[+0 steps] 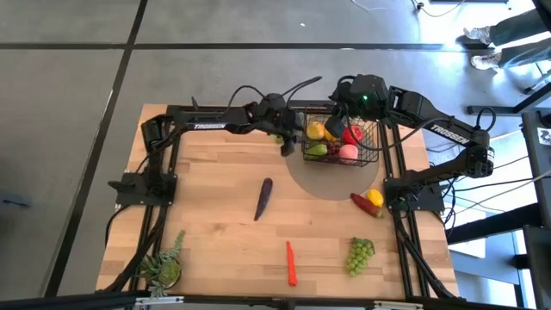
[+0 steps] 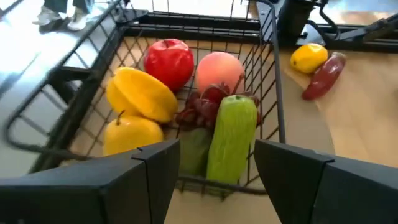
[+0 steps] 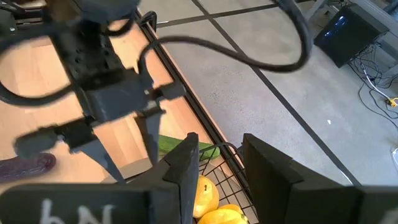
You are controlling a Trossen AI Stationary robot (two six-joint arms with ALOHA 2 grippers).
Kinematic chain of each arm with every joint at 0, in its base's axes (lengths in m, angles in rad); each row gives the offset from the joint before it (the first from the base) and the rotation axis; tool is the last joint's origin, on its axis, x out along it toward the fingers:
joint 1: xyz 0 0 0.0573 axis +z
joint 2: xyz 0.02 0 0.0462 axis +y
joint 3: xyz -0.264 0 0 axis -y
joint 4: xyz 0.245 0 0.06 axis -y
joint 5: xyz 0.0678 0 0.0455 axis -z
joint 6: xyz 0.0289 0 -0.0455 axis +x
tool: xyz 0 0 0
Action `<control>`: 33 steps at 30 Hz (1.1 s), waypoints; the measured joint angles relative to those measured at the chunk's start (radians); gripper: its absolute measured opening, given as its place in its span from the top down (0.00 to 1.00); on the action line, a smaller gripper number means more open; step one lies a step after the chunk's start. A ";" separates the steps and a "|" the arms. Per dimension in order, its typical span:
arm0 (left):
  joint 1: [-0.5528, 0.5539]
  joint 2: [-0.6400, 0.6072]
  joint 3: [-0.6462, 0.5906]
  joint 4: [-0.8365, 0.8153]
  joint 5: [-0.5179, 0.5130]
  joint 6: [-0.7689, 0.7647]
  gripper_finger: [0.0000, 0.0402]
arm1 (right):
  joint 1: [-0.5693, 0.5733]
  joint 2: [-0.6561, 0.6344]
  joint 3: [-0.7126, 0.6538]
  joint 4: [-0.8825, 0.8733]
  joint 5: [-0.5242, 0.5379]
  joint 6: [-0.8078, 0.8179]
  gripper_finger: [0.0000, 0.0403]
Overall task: Build produce basket
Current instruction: Put the violet eggplant into the black wire basket
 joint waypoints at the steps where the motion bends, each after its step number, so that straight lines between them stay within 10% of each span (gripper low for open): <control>1: 0.000 -0.014 0.000 -0.021 -0.015 0.011 0.51 | 0.000 0.000 0.000 0.000 0.000 0.000 0.70; 10: 0.009 -0.122 0.001 -0.224 -0.146 0.061 0.51 | 0.000 0.000 0.000 -0.007 -0.017 0.044 0.70; 15: 0.023 -0.168 0.001 -0.441 -0.145 0.047 0.51 | -0.003 0.000 0.000 -0.020 -0.265 0.055 0.70; 21: 0.027 -0.201 0.002 -0.657 -0.137 -0.124 0.51 | -0.016 0.000 0.000 -0.122 -0.514 0.048 0.70; 33: -0.070 -0.201 0.001 -0.950 -0.017 -0.579 0.51 | -0.039 0.000 0.000 -0.273 -0.543 0.000 0.70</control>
